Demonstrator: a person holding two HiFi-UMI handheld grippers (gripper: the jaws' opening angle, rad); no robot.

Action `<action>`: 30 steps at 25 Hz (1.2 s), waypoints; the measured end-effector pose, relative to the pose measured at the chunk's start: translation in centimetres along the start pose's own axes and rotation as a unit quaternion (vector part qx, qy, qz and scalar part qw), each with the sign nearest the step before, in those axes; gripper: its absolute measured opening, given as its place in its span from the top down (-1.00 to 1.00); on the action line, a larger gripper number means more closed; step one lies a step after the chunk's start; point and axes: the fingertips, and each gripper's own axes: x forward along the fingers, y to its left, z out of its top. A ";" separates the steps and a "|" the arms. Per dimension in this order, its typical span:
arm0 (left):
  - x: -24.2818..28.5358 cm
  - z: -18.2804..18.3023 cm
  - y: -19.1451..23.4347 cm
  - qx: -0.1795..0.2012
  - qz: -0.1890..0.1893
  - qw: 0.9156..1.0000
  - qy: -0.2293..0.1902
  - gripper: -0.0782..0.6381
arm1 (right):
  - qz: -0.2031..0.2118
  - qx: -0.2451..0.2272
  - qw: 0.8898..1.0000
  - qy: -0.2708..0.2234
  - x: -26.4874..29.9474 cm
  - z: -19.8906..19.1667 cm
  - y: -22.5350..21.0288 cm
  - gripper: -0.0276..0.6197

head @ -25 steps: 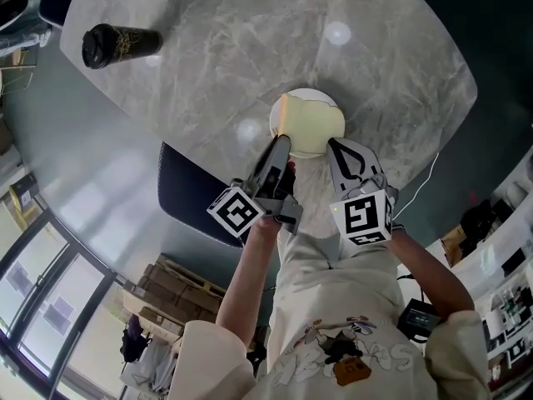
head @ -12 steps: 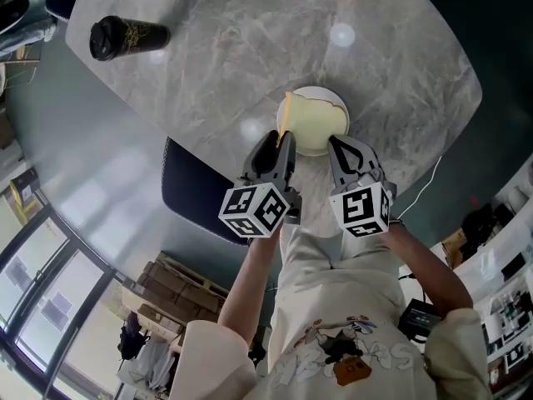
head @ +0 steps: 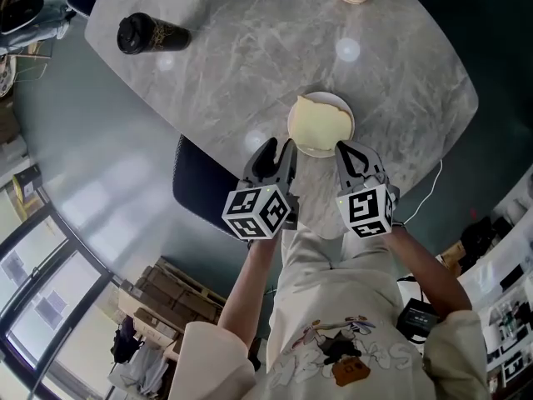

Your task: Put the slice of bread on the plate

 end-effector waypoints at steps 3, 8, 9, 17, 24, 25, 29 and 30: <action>-1.4 0.8 -0.7 0.013 0.002 1.000 -0.005 0.37 | -0.005 -0.006 1.000 -0.011 -0.9 0.8 0.3 0.90; -4.0 1.6 -2.2 0.041 0.002 0.999 -0.014 0.37 | -0.022 -0.004 0.999 -0.023 -2.9 1.9 0.3 0.90; -4.6 1.7 -2.4 0.048 0.005 0.999 -0.016 0.37 | -0.025 -0.001 0.999 -0.025 -3.5 2.2 0.5 0.90; -7.7 0.8 -4.1 0.075 0.007 0.997 0.010 0.44 | -0.045 0.024 0.998 -0.046 -7.1 3.7 0.8 0.90; -9.2 0.7 -5.4 0.098 0.014 0.995 0.010 0.75 | -0.050 0.062 0.995 -0.055 -9.0 4.6 0.7 0.90; -9.3 0.8 -5.8 0.104 0.009 0.995 0.011 0.75 | -0.052 0.068 0.995 -0.060 -9.4 4.8 0.7 0.90; -10.3 0.1 -7.2 0.127 -0.012 0.991 0.029 0.75 | -0.063 0.082 0.992 -0.071 -11.0 5.1 1.4 0.90; -10.8 0.0 -7.4 0.134 -0.014 0.990 0.032 0.75 | -0.065 0.085 0.992 -0.071 -11.5 5.2 1.8 0.90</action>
